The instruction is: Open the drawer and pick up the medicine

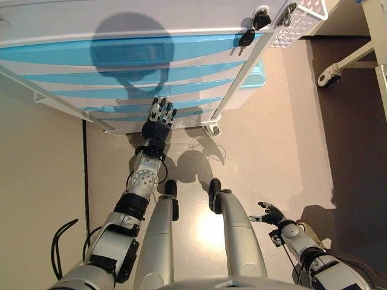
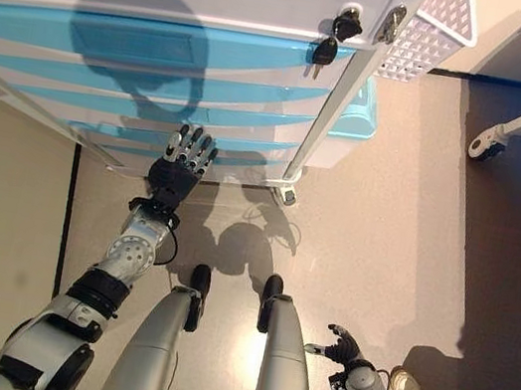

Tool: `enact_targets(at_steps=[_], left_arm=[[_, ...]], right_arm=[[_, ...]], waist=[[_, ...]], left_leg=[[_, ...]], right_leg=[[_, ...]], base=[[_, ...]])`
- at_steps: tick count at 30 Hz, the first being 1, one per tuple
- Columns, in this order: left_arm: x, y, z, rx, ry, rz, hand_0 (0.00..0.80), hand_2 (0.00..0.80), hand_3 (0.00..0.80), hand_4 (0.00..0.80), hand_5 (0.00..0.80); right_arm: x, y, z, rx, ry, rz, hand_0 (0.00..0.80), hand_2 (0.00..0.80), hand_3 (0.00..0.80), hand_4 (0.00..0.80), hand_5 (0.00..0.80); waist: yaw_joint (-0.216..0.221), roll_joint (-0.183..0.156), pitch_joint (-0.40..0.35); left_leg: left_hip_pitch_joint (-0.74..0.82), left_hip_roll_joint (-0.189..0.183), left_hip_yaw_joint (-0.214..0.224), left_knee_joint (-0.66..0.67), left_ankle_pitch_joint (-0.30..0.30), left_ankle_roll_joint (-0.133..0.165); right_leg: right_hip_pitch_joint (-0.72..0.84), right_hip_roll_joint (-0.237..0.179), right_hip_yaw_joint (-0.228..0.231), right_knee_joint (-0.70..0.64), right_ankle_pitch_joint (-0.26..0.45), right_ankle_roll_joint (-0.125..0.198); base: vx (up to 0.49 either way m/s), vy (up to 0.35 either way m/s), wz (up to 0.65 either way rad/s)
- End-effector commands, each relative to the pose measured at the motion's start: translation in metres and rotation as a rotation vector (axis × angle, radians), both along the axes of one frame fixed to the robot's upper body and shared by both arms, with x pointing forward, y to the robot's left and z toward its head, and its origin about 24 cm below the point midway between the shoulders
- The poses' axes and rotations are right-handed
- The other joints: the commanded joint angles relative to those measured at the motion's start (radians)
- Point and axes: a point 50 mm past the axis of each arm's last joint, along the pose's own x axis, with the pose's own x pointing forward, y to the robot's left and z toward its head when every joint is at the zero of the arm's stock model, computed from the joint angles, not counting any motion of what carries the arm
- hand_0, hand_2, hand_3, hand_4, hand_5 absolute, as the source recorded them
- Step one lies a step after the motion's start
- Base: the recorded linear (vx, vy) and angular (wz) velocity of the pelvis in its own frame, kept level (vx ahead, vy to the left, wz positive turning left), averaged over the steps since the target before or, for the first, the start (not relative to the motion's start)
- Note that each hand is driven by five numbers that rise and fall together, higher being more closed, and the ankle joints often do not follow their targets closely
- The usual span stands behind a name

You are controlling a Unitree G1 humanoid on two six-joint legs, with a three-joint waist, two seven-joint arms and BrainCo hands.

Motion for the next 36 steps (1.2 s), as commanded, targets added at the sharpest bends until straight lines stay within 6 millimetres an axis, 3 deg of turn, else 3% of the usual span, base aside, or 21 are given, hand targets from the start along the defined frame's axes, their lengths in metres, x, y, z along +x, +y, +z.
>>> enact_targets(at_steps=[1, 2, 3, 4, 18, 32, 33, 34, 35, 36], left_arm=[[-0.002, 0.02, 0.121, -0.064, -0.528, 0.119, 0.0, 0.0, 0.0, 0.0, 0.0], [-0.003, 0.022, 0.125, -0.067, -0.543, 0.126, 0.0, 0.0, 0.0, 0.0, 0.0], [-0.003, 0.022, 0.125, -0.065, -0.547, 0.128, 0.0, 0.0, 0.0, 0.0, 0.0], [-0.005, 0.024, 0.128, -0.065, -0.562, 0.131, 0.0, 0.0, 0.0, 0.0, 0.0], [-0.008, 0.031, 0.144, -0.05, -0.62, 0.164, 0.0, 0.0, 0.0, 0.0, 0.0], [-0.003, 0.036, 0.142, -0.043, -0.576, 0.212, 0.0, 0.0, 0.0, 0.0, 0.0], [-0.002, 0.036, 0.142, -0.042, -0.573, 0.21, 0.069, 0.069, 0.069, 0.069, 0.069], [-0.002, 0.035, 0.142, -0.047, -0.572, 0.207, 0.386, 0.386, 0.386, 0.386, 0.386], [-0.002, 0.035, 0.142, -0.046, -0.57, 0.207, 0.631, 0.631, 0.631, 0.631, 0.631], [-0.001, 0.034, 0.141, -0.048, -0.566, 0.209, 0.8, 0.8, 0.8, 0.8, 0.8]], right_arm=[[-0.03, -0.02, -0.011, -0.068, 0.105, 0.039, 0.0, 0.0, 0.0, 0.0, 0.0], [-0.03, -0.02, -0.011, -0.069, 0.107, 0.041, 0.0, 0.0, 0.0, 0.0, 0.0], [-0.031, -0.02, -0.012, -0.07, 0.11, 0.044, 0.0, 0.0, 0.0, 0.0, 0.0], [-0.032, -0.021, -0.012, -0.079, 0.119, 0.048, 0.0, 0.0, 0.0, 0.0, 0.0], [-0.036, -0.018, -0.015, -0.077, 0.14, 0.074, 0.0, 0.0, 0.0, 0.0, 0.0], [-0.032, -0.016, -0.014, -0.087, 0.133, 0.076, 0.0, 0.0, 0.0, 0.0, 0.0], [-0.032, -0.015, -0.014, -0.085, 0.135, 0.077, 0.0, 0.0, 0.0, 0.0, 0.0], [-0.032, -0.015, -0.014, -0.087, 0.134, 0.081, 0.0, 0.0, 0.0, 0.0, 0.0], [-0.032, -0.014, -0.014, -0.086, 0.133, 0.081, 0.0, 0.0, 0.0, 0.0, 0.0], [-0.032, -0.014, -0.014, -0.087, 0.134, 0.083, 0.0, 0.0, 0.0, 0.0, 0.0]], waist=[[0.002, 0.051, -0.074], [0.002, 0.049, -0.07], [0.005, 0.05, -0.074], [0.007, 0.05, -0.073], [0.01, 0.049, -0.075], [0.006, 0.046, -0.063], [0.006, 0.046, -0.063], [0.006, 0.045, -0.063], [0.006, 0.045, -0.062], [0.006, 0.045, -0.062]], left_leg=[[0.058, -0.036, 0.014, -0.045, -0.058, 0.036], [0.05, -0.036, 0.022, -0.055, -0.027, 0.041], [0.07, -0.036, 0.013, -0.058, -0.055, 0.036], [0.069, -0.039, 0.022, -0.075, -0.022, 0.04], [0.152, -0.044, 0.025, -0.138, -0.011, 0.037], [0.205, -0.04, 0.036, -0.162, -0.01, 0.039], [0.208, -0.04, 0.036, -0.166, -0.009, 0.038], [0.21, -0.039, 0.038, -0.171, -0.008, 0.037], [0.214, -0.039, 0.037, -0.174, -0.006, 0.037], [0.219, -0.039, 0.038, -0.182, -0.004, 0.037]], right_leg=[[0.029, -0.005, -0.011, -0.094, 0.104, 0.049], [0.026, -0.01, -0.016, -0.108, 0.133, 0.044], [0.04, -0.006, -0.013, -0.099, 0.105, 0.051], [0.039, -0.013, -0.018, -0.118, 0.138, 0.045], [0.111, -0.016, -0.018, -0.156, 0.15, 0.052], [0.158, -0.015, -0.014, -0.181, 0.156, 0.058], [0.16, -0.015, -0.014, -0.184, 0.157, 0.059], [0.166, -0.015, -0.014, -0.191, 0.158, 0.058], [0.168, -0.014, -0.014, -0.194, 0.16, 0.059], [0.17, -0.013, -0.013, -0.197, 0.162, 0.059]], base=[[-0.077, 0.009, 0.08], [0.103, 0.003, 0.03], [-0.073, 0.022, 0.0], [0.0, 0.0, 0.0], [-0.006, 0.001, 0.0], [0.001, 0.002, -0.01], [0.0, 0.0, 0.0], [0.0, 0.0, 0.0], [0.0, 0.0, 0.0], [0.0, 0.0, 0.0]])
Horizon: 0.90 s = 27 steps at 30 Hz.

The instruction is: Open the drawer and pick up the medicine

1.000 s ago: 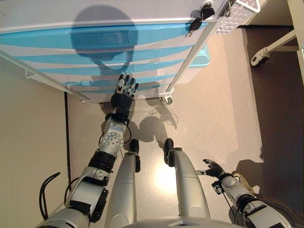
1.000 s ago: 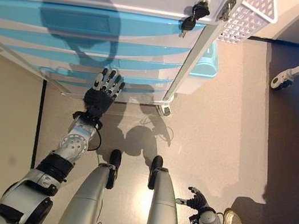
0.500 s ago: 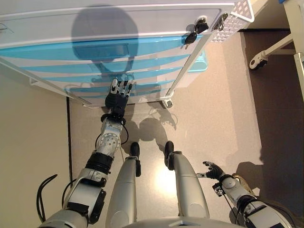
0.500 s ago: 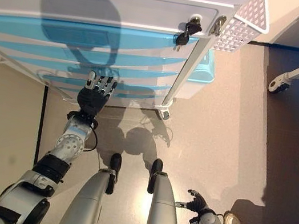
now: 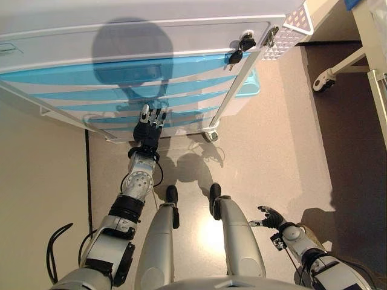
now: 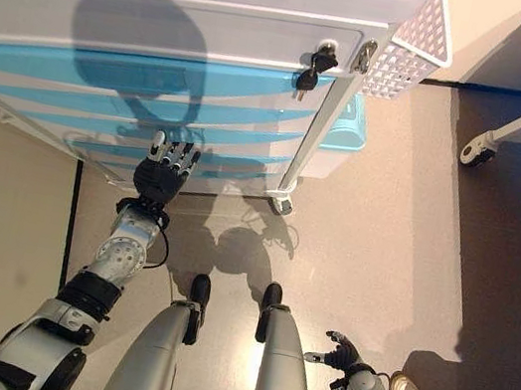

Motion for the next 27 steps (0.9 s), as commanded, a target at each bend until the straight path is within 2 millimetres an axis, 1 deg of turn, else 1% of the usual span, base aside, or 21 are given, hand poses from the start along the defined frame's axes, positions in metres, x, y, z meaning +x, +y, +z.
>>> enact_targets(at_steps=[1, 4, 7, 11, 13, 14, 17, 18, 20, 21, 22, 23, 24, 25, 26, 27], left_arm=[[0.003, 0.015, 0.149, 0.032, -0.669, 0.104, 0.8, 0.8, 0.8, 0.8, 0.8], [0.003, 0.013, 0.151, 0.035, -0.675, 0.097, 0.8, 0.8, 0.8, 0.8, 0.8], [0.001, 0.012, 0.156, 0.047, -0.696, 0.088, 0.8, 0.8, 0.8, 0.8, 0.8], [0.001, 0.016, 0.152, 0.06, -0.687, 0.09, 0.8, 0.8, 0.8, 0.8, 0.8], [-0.001, 0.023, 0.142, 0.049, -0.658, 0.103, 0.8, 0.8, 0.8, 0.8, 0.8], [-0.001, 0.023, 0.142, 0.049, -0.658, 0.104, 0.8, 0.8, 0.8, 0.8, 0.8], [-0.003, 0.029, 0.13, 0.04, -0.629, 0.111, 0.8, 0.8, 0.8, 0.8, 0.8], [-0.005, 0.034, 0.12, 0.033, -0.601, 0.12, 0.8, 0.8, 0.8, 0.8, 0.8], [-0.006, 0.037, 0.116, 0.032, -0.59, 0.128, 0.8, 0.8, 0.8, 0.8, 0.8], [-0.007, 0.039, 0.11, 0.022, -0.572, 0.135, 0.8, 0.8, 0.8, 0.8, 0.8], [-0.012, 0.045, 0.096, 0.017, -0.531, 0.149, 0.8, 0.8, 0.8, 0.8, 0.8], [-0.012, 0.045, 0.095, 0.017, -0.53, 0.149, 0.8, 0.8, 0.8, 0.8, 0.8], [-0.014, 0.048, 0.087, 0.008, -0.504, 0.154, 0.8, 0.8, 0.8, 0.8, 0.8], [-0.017, 0.049, 0.071, 0.0, -0.456, 0.155, 0.8, 0.8, 0.8, 0.8, 0.8], [-0.017, 0.049, 0.071, 0.0, -0.456, 0.155, 0.8, 0.8, 0.8, 0.8, 0.8], [-0.018, 0.052, 0.063, -0.004, -0.429, 0.161, 0.8, 0.8, 0.8, 0.8, 0.8]], right_arm=[[-0.026, -0.012, -0.011, -0.071, 0.087, 0.041, 0.0, 0.0, 0.0, 0.0, 0.0], [-0.024, -0.011, -0.01, -0.073, 0.083, 0.043, 0.0, 0.0, 0.0, 0.0, 0.0], [-0.023, -0.011, -0.009, -0.078, 0.081, 0.05, 0.0, 0.0, 0.0, 0.0, 0.0], [-0.022, -0.011, -0.009, -0.083, 0.083, 0.055, 0.0, 0.0, 0.0, 0.0, 0.0], [-0.02, -0.012, -0.008, -0.095, 0.078, 0.064, 0.0, 0.0, 0.0, 0.0, 0.0], [-0.02, -0.012, -0.008, -0.095, 0.078, 0.065, 0.0, 0.0, 0.0, 0.0, 0.0], [-0.023, -0.013, -0.009, -0.098, 0.089, 0.074, 0.0, 0.0, 0.0, 0.0, 0.0], [-0.024, -0.013, -0.01, -0.102, 0.093, 0.076, 0.0, 0.0, 0.0, 0.0, 0.0], [-0.024, -0.012, -0.01, -0.1, 0.093, 0.077, 0.0, 0.0, 0.0, 0.0, 0.0], [-0.024, -0.01, -0.01, -0.098, 0.092, 0.082, 0.0, 0.0, 0.0, 0.0, 0.0], [-0.026, -0.009, -0.012, -0.101, 0.097, 0.076, 0.0, 0.0, 0.0, 0.0, 0.0], [-0.026, -0.009, -0.012, -0.101, 0.097, 0.076, 0.0, 0.0, 0.0, 0.0, 0.0], [-0.026, -0.008, -0.012, -0.101, 0.098, 0.077, 0.0, 0.0, 0.0, 0.0, 0.0], [-0.027, -0.01, -0.012, -0.109, 0.099, 0.067, 0.0, 0.0, 0.0, 0.0, 0.0], [-0.027, -0.01, -0.012, -0.109, 0.099, 0.067, 0.0, 0.0, 0.0, 0.0, 0.0], [-0.027, -0.01, -0.012, -0.108, 0.098, 0.066, 0.0, 0.0, 0.0, 0.0, 0.0]], waist=[[0.006, 0.04, -0.091], [0.007, 0.038, -0.085], [0.016, 0.034, -0.075], [0.025, 0.031, -0.07], [0.039, 0.028, -0.062], [0.038, 0.028, -0.062], [0.05, 0.024, -0.058], [0.065, 0.02, -0.056], [0.069, 0.018, -0.056], [0.076, 0.015, -0.055], [0.092, 0.009, -0.053], [0.091, 0.009, -0.052], [0.1, 0.008, -0.05], [0.116, 0.007, -0.048], [0.114, 0.007, -0.047], [0.12, 0.008, -0.048]], left_leg=[[0.03, -0.039, 0.023, -0.043, -0.033, 0.036], [0.046, -0.04, 0.02, -0.07, -0.018, 0.032], [0.052, -0.044, 0.006, -0.08, -0.002, 0.026], [0.05, -0.047, -0.006, -0.071, 0.0, 0.024], [0.049, -0.051, -0.025, -0.054, 0.001, 0.024], [0.049, -0.051, -0.026, -0.054, 0.0, 0.024], [0.058, -0.055, -0.045, -0.047, 0.001, 0.022], [0.065, -0.06, -0.061, -0.047, 0.004, 0.019], [0.068, -0.061, -0.071, -0.046, 0.005, 0.019], [0.07, -0.064, -0.079, -0.044, 0.007, 0.019], [0.082, -0.066, -0.102, -0.044, 0.011, 0.017], [0.083, -0.066, -0.103, -0.045, 0.011, 0.017], [0.092, -0.069, -0.117, -0.05, 0.015, 0.015], [0.105, -0.074, -0.144, -0.063, 0.025, 0.009], [0.106, -0.074, -0.146, -0.063, 0.026, 0.009], [0.11, -0.077, -0.162, -0.066, 0.031, 0.005]], right_leg=[[-0.001, -0.006, -0.004, -0.081, 0.142, 0.061], [0.02, -0.005, -0.009, -0.106, 0.151, 0.062], [0.037, -0.008, -0.021, -0.114, 0.152, 0.058], [0.045, -0.01, -0.031, -0.111, 0.145, 0.053], [0.051, -0.01, -0.042, -0.095, 0.133, 0.046], [0.052, -0.01, -0.043, -0.094, 0.133, 0.046], [0.071, -0.015, -0.057, -0.085, 0.122, 0.04], [0.085, -0.017, -0.07, -0.078, 0.114, 0.034], [0.092, -0.018, -0.075, -0.076, 0.111, 0.032], [0.098, -0.016, -0.078, -0.075, 0.108, 0.027], [0.121, -0.019, -0.094, -0.071, 0.098, 0.02], [0.123, -0.019, -0.095, -0.072, 0.097, 0.019], [0.14, -0.02, -0.104, -0.074, 0.092, 0.016], [0.166, -0.024, -0.127, -0.082, 0.084, 0.009], [0.168, -0.024, -0.129, -0.083, 0.084, 0.009], [0.179, -0.026, -0.143, -0.087, 0.079, 0.005]], base=[[-0.002, -0.003, -0.04], [-0.007, -0.014, -0.08], [-0.03, -0.045, -0.04], [-0.044, -0.061, 0.08], [-0.047, -0.071, 0.12], [-0.019, -0.057, 0.05], [-0.027, -0.071, 0.1], [-0.043, -0.081, 0.15], [-0.027, -0.069, 0.23], [-0.022, -0.131, 0.29], [-0.013, -0.108, 0.19], [-0.015, -0.117, 0.16], [-0.026, -0.114, 0.23], [-0.025, -0.114, 0.3], [-0.021, -0.113, 0.39], [-0.018, -0.107, 0.36]])
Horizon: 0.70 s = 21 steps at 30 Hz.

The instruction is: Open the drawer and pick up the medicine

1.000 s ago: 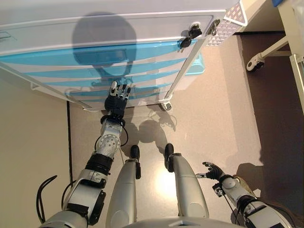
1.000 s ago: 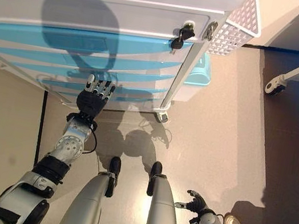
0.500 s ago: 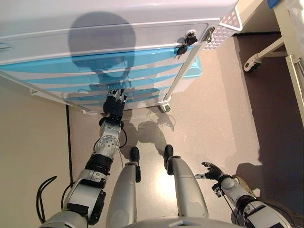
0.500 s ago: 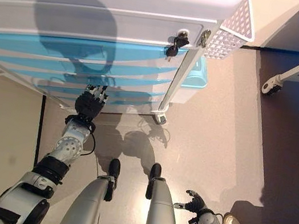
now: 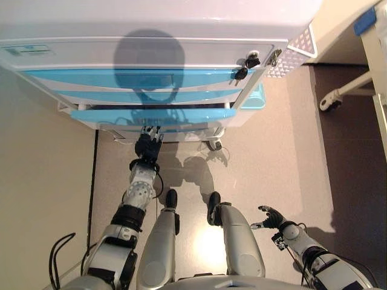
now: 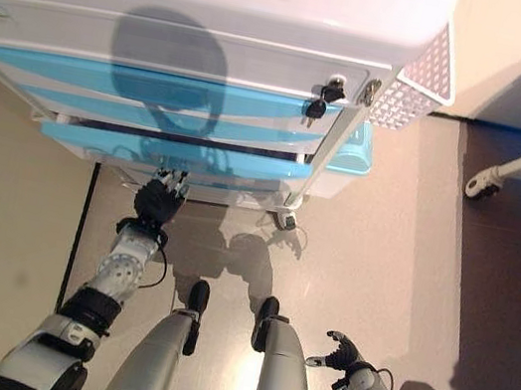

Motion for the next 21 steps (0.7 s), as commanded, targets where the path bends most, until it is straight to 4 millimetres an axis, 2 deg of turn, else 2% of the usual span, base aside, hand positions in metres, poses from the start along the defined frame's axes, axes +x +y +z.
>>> enact_targets(at_steps=[1, 3, 5, 6, 13, 14, 16, 18, 19, 20, 21], left_arm=[[-0.001, 0.055, 0.094, 0.083, -0.524, 0.156, 0.8, 0.8, 0.8, 0.8, 0.8], [-0.005, 0.059, 0.085, 0.078, -0.499, 0.168, 0.8, 0.8, 0.8, 0.8, 0.8], [-0.017, 0.071, 0.06, 0.075, -0.421, 0.21, 0.8, 0.8, 0.8, 0.8, 0.8], [-0.018, 0.071, 0.06, 0.075, -0.421, 0.211, 0.8, 0.8, 0.8, 0.8, 0.8], [-0.065, 0.086, 0.005, 0.095, -0.261, 0.253, 0.8, 0.8, 0.8, 0.8, 0.8], [-0.065, 0.086, 0.005, 0.095, -0.26, 0.253, 0.8, 0.8, 0.8, 0.8, 0.8], [-0.094, 0.092, -0.024, 0.107, -0.147, 0.252, 0.8, 0.8, 0.8, 0.8, 0.8], [-0.094, 0.092, -0.024, 0.107, -0.147, 0.252, 0.8, 0.8, 0.8, 0.8, 0.8], [-0.113, 0.089, -0.042, 0.087, -0.064, 0.242, 0.8, 0.8, 0.8, 0.8, 0.8], [-0.113, 0.089, -0.042, 0.087, -0.064, 0.242, 0.8, 0.8, 0.8, 0.8, 0.8], [-0.126, 0.088, -0.056, 0.063, 0.002, 0.239, 0.8, 0.8, 0.8, 0.8, 0.8]], right_arm=[[-0.028, -0.009, -0.012, -0.04, 0.075, -0.014, 0.0, 0.0, 0.0, 0.0, 0.0], [-0.027, -0.009, -0.012, -0.04, 0.071, -0.016, 0.0, 0.0, 0.0, 0.0, 0.0], [-0.023, -0.01, -0.009, -0.047, 0.053, -0.013, 0.0, 0.0, 0.0, 0.0, 0.0], [-0.023, -0.01, -0.009, -0.047, 0.053, -0.012, 0.0, 0.0, 0.0, 0.0, 0.0], [-0.018, -0.021, -0.003, -0.088, 0.042, -0.001, 0.0, 0.0, 0.0, 0.0, 0.0], [-0.018, -0.021, -0.003, -0.088, 0.042, -0.001, 0.0, 0.0, 0.0, 0.0, 0.0], [-0.021, -0.031, -0.002, -0.116, 0.055, -0.017, 0.0, 0.0, 0.0, 0.0, 0.0], [-0.021, -0.031, -0.002, -0.116, 0.056, -0.017, 0.0, 0.0, 0.0, 0.0, 0.0], [-0.024, -0.036, -0.002, -0.129, 0.064, -0.031, 0.0, 0.0, 0.0, 0.0, 0.0], [-0.024, -0.036, -0.002, -0.129, 0.064, -0.031, 0.0, 0.0, 0.0, 0.0, 0.0], [-0.027, -0.036, -0.004, -0.137, 0.077, -0.037, 0.0, 0.0, 0.0, 0.0, 0.0]], waist=[[0.071, 0.006, -0.107], [0.075, 0.01, -0.109], [0.094, 0.016, -0.117], [0.093, 0.017, -0.117], [0.134, 0.047, -0.133], [0.134, 0.047, -0.133], [0.155, 0.066, -0.143], [0.155, 0.066, -0.144], [0.167, 0.079, -0.149], [0.167, 0.079, -0.149], [0.176, 0.088, -0.154]], left_leg=[[-0.072, -0.067, -0.025, 0.056, -0.022, 0.069], [-0.067, -0.07, -0.039, 0.053, -0.018, 0.067], [-0.054, -0.077, -0.068, 0.046, -0.01, 0.065], [-0.053, -0.077, -0.069, 0.045, -0.01, 0.065], [-0.002, -0.087, -0.098, 0.045, -0.014, 0.073], [-0.002, -0.087, -0.098, 0.045, -0.014, 0.073], [0.023, -0.091, -0.109, 0.037, -0.014, 0.075], [0.023, -0.091, -0.109, 0.037, -0.014, 0.075], [0.029, -0.094, -0.116, 0.035, -0.011, 0.077], [0.029, -0.094, -0.116, 0.035, -0.011, 0.077], [0.028, -0.096, -0.12, 0.03, -0.007, 0.078]], right_leg=[[-0.01, -0.018, -0.013, -0.06, 0.112, 0.05], [0.0, -0.02, -0.024, -0.063, 0.107, 0.048], [0.03, -0.021, -0.044, -0.067, 0.098, 0.043], [0.031, -0.021, -0.045, -0.068, 0.098, 0.043], [0.09, -0.03, -0.061, -0.07, 0.089, 0.044], [0.09, -0.03, -0.061, -0.071, 0.089, 0.044], [0.119, -0.041, -0.07, -0.073, 0.085, 0.047], [0.119, -0.041, -0.07, -0.073, 0.085, 0.047], [0.126, -0.046, -0.076, -0.074, 0.085, 0.049], [0.126, -0.046, -0.076, -0.074, 0.085, 0.049], [0.124, -0.05, -0.081, -0.069, 0.084, 0.052]], base=[[-0.018, -0.107, 0.42], [-0.017, -0.077, 0.45], [-0.013, -0.076, 0.36], [0.002, -0.039, 0.27], [0.001, -0.007, 0.09], [0.013, 0.023, 0.05], [0.014, 0.01, 0.02], [0.003, 0.003, 0.05], [0.005, 0.006, 0.12], [0.006, 0.013, 0.14], [0.001, 0.007, 0.09]])
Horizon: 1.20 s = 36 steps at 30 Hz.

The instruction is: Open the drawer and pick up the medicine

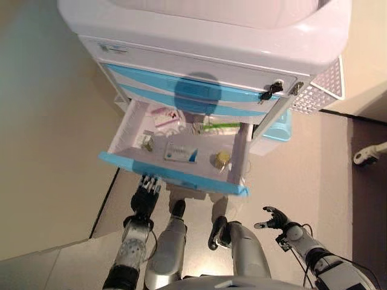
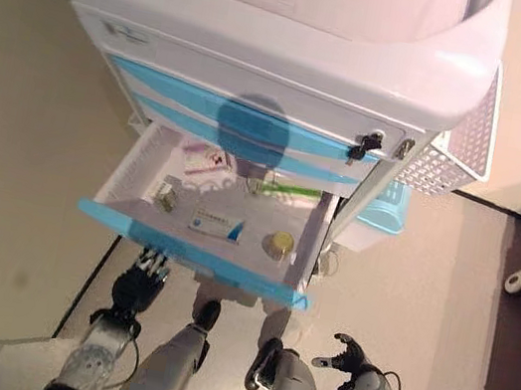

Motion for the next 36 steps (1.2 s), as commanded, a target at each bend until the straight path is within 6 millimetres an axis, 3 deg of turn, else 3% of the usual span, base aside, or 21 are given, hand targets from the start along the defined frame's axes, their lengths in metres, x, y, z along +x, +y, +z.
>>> enact_targets(at_steps=[1, 4, 11, 13, 24, 29, 30, 32, 33, 36], left_arm=[[-0.009, 0.067, 0.041, 0.124, -0.228, 0.213, 0.8, 0.8, 0.8, 0.8, 0.8], [-0.031, 0.061, 0.016, 0.051, -0.104, 0.223, 0.8, 0.8, 0.8, 0.8, 0.8], [-0.069, 0.058, -0.022, -0.01, 0.113, 0.247, 0.8, 0.8, 0.8, 0.8, 0.8], [-0.091, 0.057, -0.042, -0.007, 0.246, 0.224, 0.8, 0.8, 0.8, 0.8, 0.8], [-0.14, 0.065, -0.08, 0.064, 0.547, 0.198, 0.8, 0.8, 0.8, 0.8, 0.8], [-0.173, 0.071, -0.095, 0.14, 0.738, 0.155, 0.8, 0.8, 0.8, 0.8, 0.8], [-0.177, 0.071, -0.097, 0.16, 0.773, 0.132, 0.662, 0.662, 0.662, 0.662, 0.662], [-0.189, 0.073, -0.1, 0.217, 0.852, 0.086, 0.521, 0.521, 0.521, 0.521, 0.521], [-0.195, 0.074, -0.101, 0.26, 0.9, 0.024, 0.0, 0.0, 0.0, 0.0, 0.0], [-0.207, 0.081, -0.103, 0.342, 1.007, -0.053, 0.0, 0.0, 0.0, 0.0, 0.0]], right_arm=[[-0.027, -0.025, -0.008, -0.088, 0.096, -0.027, 0.0, 0.0, 0.0, 0.0, 0.0], [-0.031, -0.026, -0.01, -0.105, 0.109, -0.038, 0.0, 0.0, 0.0, 0.0, 0.0], [-0.033, -0.03, -0.009, -0.126, 0.105, -0.055, 0.0, 0.0, 0.0, 0.0, 0.0], [-0.032, -0.034, -0.007, -0.136, 0.094, -0.068, 0.0, 0.0, 0.0, 0.0, 0.0], [-0.025, -0.033, -0.004, -0.124, 0.059, -0.078, 0.0, 0.0, 0.0, 0.0, 0.0], [-0.022, -0.032, -0.002, -0.115, 0.042, -0.065, 0.0, 0.0, 0.0, 0.0, 0.0], [-0.021, -0.031, -0.002, -0.11, 0.038, -0.07, 0.0, 0.0, 0.0, 0.0, 0.0], [-0.023, -0.032, -0.002, -0.102, 0.034, -0.076, 0.0, 0.0, 0.0, 0.0, 0.0], [-0.021, -0.031, -0.001, -0.095, 0.023, -0.075, 0.0, 0.0, 0.0, 0.0, 0.0], [-0.019, -0.03, 0.0, -0.078, 0.011, -0.095, 0.0, 0.0, 0.0, 0.0, 0.0]], waist=[[0.036, 0.021, -0.104], [0.047, 0.033, -0.109], [0.07, 0.049, -0.097], [0.078, 0.058, -0.084], [0.073, 0.058, -0.073], [0.055, 0.051, -0.07], [0.05, 0.05, -0.068], [0.04, 0.05, -0.064], [0.034, 0.05, -0.062], [0.023, 0.046, -0.059]], left_leg=[[-0.072, -0.095, 0.007, 0.088, -0.029, 0.112], [-0.075, -0.098, 0.005, 0.084, -0.025, 0.116], [-0.077, -0.101, 0.0, 0.074, -0.016, 0.121], [-0.079, -0.104, -0.004, 0.076, -0.012, 0.123], [-0.093, -0.101, 0.006, 0.079, -0.011, 0.125], [-0.094, -0.092, 0.025, 0.071, -0.008, 0.123], [-0.095, -0.089, 0.027, 0.07, -0.006, 0.121], [-0.096, -0.085, 0.029, 0.064, -0.002, 0.117], [-0.094, -0.081, 0.029, 0.058, 0.0, 0.116], [-0.091, -0.08, 0.03, 0.044, 0.007, 0.112]], right_leg=[[0.012, -0.035, 0.034, -0.101, 0.168, 0.1], [0.008, -0.038, 0.033, -0.104, 0.172, 0.105], [0.009, -0.048, 0.029, -0.106, 0.176, 0.109], [0.008, -0.051, 0.026, -0.101, 0.177, 0.111], [-0.004, -0.048, 0.04, -0.099, 0.178, 0.109], [-0.007, -0.039, 0.049, -0.116, 0.186, 0.109], [-0.007, -0.038, 0.049, -0.117, 0.186, 0.108], [-0.008, -0.035, 0.048, -0.121, 0.186, 0.107], [-0.005, -0.033, 0.046, -0.127, 0.186, 0.107], [0.002, -0.029, 0.046, -0.151, 0.196, 0.108]], base=[[-0.001, 0.009, 0.09], [0.002, 0.012, 0.15], [0.003, 0.011, 0.09], [-0.005, 0.005, 0.09], [0.002, 0.009, 0.09], [0.002, 0.009, -0.03], [0.007, 0.007, -0.08], [0.013, 0.001, -0.04], [0.0, 0.0, 0.0], [0.0, 0.0, 0.0]])
